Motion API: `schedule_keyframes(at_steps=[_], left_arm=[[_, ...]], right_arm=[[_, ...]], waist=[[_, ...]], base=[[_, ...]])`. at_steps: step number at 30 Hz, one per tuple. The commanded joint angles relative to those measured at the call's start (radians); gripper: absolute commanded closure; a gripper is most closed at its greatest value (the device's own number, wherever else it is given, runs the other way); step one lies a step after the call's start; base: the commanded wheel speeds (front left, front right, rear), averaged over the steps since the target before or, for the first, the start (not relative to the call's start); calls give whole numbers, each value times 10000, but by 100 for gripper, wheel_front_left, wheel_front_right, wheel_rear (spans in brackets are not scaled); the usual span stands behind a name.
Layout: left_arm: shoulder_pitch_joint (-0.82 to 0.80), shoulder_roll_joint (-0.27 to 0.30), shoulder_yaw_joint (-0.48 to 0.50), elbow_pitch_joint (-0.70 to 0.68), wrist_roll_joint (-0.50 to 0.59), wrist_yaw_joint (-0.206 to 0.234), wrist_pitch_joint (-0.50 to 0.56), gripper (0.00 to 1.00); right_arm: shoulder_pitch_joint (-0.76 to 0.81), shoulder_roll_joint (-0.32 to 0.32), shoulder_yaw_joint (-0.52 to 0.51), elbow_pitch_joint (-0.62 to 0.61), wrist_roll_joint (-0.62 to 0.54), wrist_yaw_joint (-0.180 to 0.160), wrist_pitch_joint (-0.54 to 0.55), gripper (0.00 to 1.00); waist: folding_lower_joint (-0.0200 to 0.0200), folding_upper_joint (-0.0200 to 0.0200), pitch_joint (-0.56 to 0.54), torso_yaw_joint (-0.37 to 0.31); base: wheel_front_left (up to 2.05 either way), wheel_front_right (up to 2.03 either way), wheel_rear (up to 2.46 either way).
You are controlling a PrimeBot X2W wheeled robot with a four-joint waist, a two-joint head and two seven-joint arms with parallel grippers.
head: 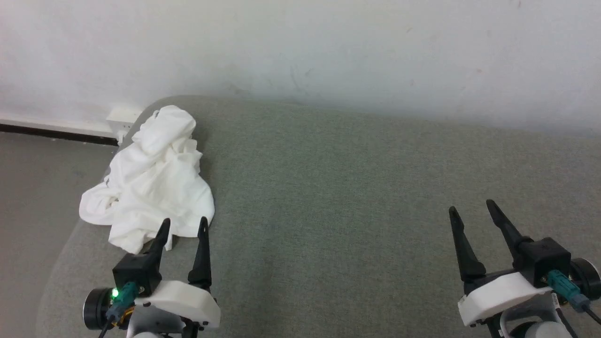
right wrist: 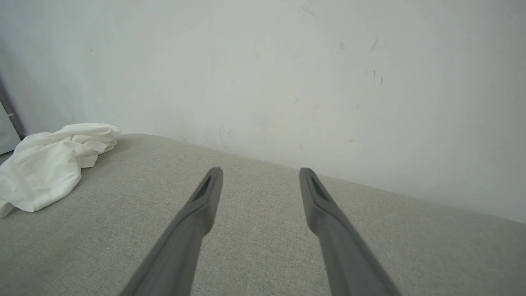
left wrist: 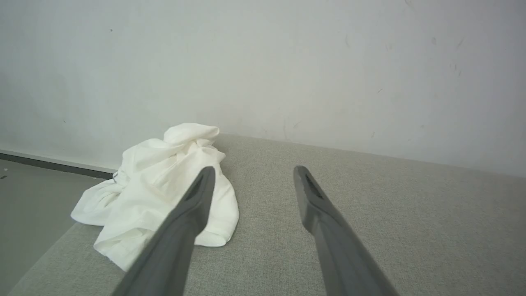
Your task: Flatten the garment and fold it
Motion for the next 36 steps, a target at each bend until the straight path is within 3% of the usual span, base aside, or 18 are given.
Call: schedule_keyframes(at_steps=[1, 22, 30, 36], left_arm=[[-25, -15, 44, 34, -140, 53, -108, 0], [-140, -22, -273, 42, -911, 299, -548, 0], [-861, -24, -415, 73, -1137, 303, -715, 0], [-2166, -15, -190, 372, -1082, -81, -840, 0]], right_arm=[[96, 16, 21, -44, 37, -3, -110, 0], [117, 24, 180, -406, -44, -4, -483, 0], [-89, 27, 391, -589, -81, -5, -521, 0], [-285, 29, 560, -729, -145, -5, -493, 0]], waist=[[0, 0, -39, 393], [0, 0, 257, 1555], [0, 0, 575, 1550], [0, 0, 983, 1203]], base=[[0, 0, 0], [-8, -8, -8], [0, 0, 0], [0, 0, 0]])
